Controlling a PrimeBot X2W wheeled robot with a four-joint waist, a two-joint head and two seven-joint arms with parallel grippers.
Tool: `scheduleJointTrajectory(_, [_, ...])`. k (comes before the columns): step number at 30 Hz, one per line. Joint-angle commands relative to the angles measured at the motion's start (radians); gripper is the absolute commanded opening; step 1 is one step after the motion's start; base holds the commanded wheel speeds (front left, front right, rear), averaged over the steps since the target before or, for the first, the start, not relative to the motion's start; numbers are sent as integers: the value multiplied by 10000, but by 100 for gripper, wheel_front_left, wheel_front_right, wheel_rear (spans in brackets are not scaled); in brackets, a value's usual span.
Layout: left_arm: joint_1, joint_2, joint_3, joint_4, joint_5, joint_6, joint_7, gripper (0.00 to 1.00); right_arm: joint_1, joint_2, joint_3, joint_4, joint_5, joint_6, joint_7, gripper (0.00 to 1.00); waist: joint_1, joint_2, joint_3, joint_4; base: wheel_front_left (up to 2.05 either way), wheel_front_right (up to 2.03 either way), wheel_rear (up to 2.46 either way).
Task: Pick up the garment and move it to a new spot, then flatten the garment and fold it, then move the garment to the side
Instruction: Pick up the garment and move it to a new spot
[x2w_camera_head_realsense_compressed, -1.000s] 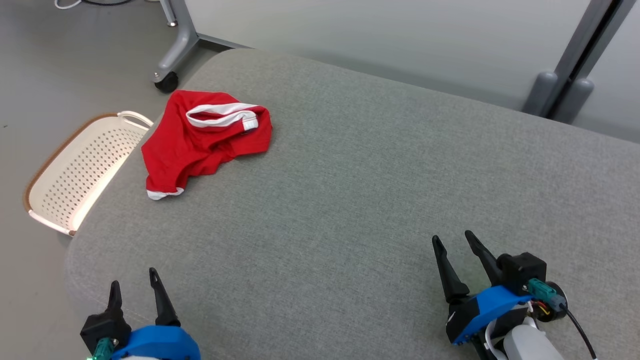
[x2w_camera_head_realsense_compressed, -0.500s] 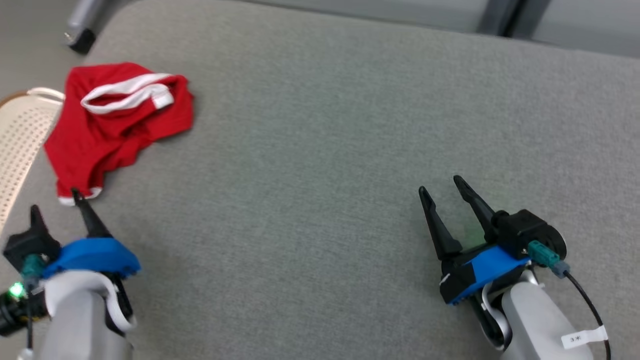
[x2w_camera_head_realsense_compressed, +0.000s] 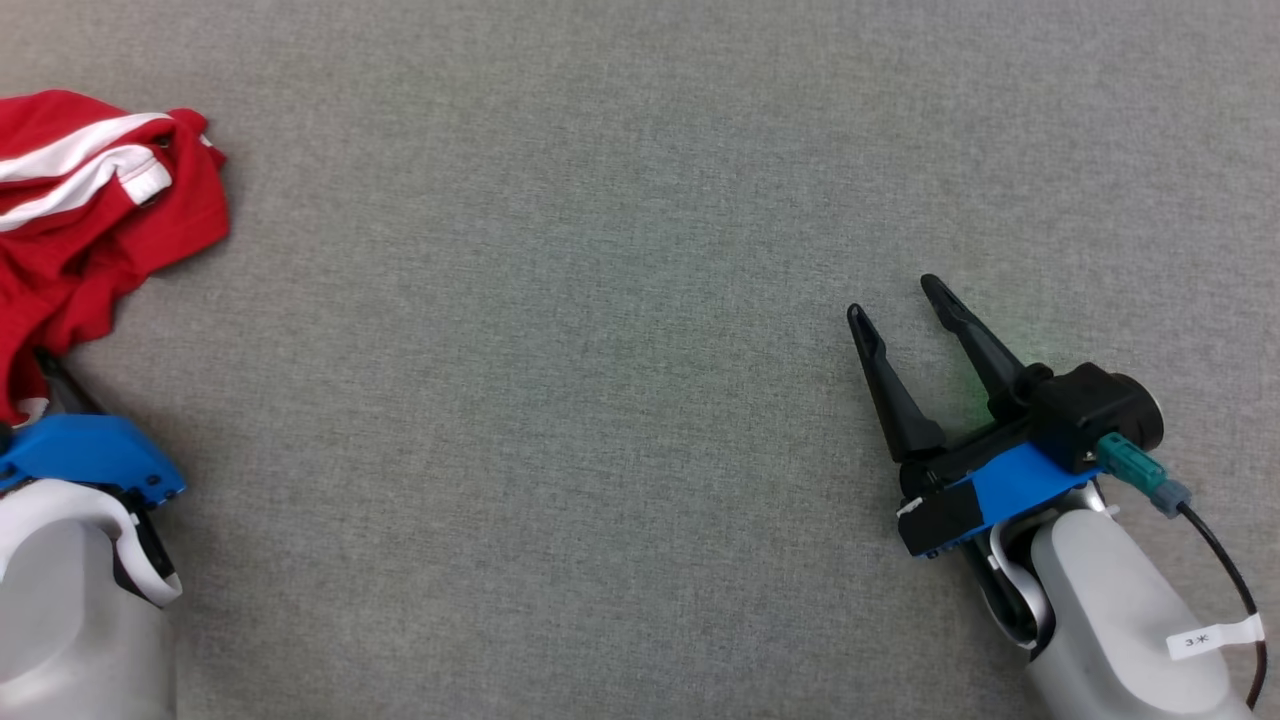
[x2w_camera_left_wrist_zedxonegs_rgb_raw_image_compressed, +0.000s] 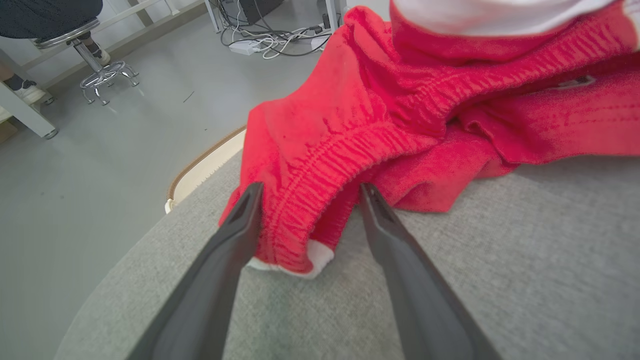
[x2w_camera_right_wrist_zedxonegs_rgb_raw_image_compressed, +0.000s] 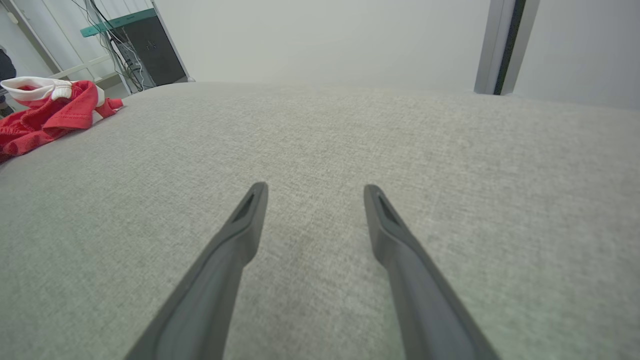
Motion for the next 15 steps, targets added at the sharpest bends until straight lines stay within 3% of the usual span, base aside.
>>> scheduleJointTrajectory(1, [-275, 88, 92, 230, -63, 10, -27, 100, -93, -125, -87, 56, 80, 1, 10, 100, 0, -2, 49, -35, 0, 0, 0])
scheduleJointTrajectory(4, [-537, 297, 169, 829, -238, -170, -36, 100, -119, -154, -140, 32, 115, 0, 10, 100, 0, -2, 142, -112, 0, 0, 0])
scheduleJointTrajectory(5, [-632, 363, 182, 989, -271, -243, -42, 45, -129, -155, -143, 23, 123, 1, 10, 100, 0, -2, 158, -130, 0, 0, 0])
scheduleJointTrajectory(6, [-729, 422, 205, 1117, -301, -341, -49, 0, -142, -158, -152, 23, 125, 0, 10, 100, 0, -2, 166, -144, 0, 0, 0])
scheduleJointTrajectory(15, [-905, 680, 154, -522, 130, -1372, -61, 0, 97, 310, -632, 169, 282, 1, 7, 100, 0, -2, -480, -203, 0, 0, 0])
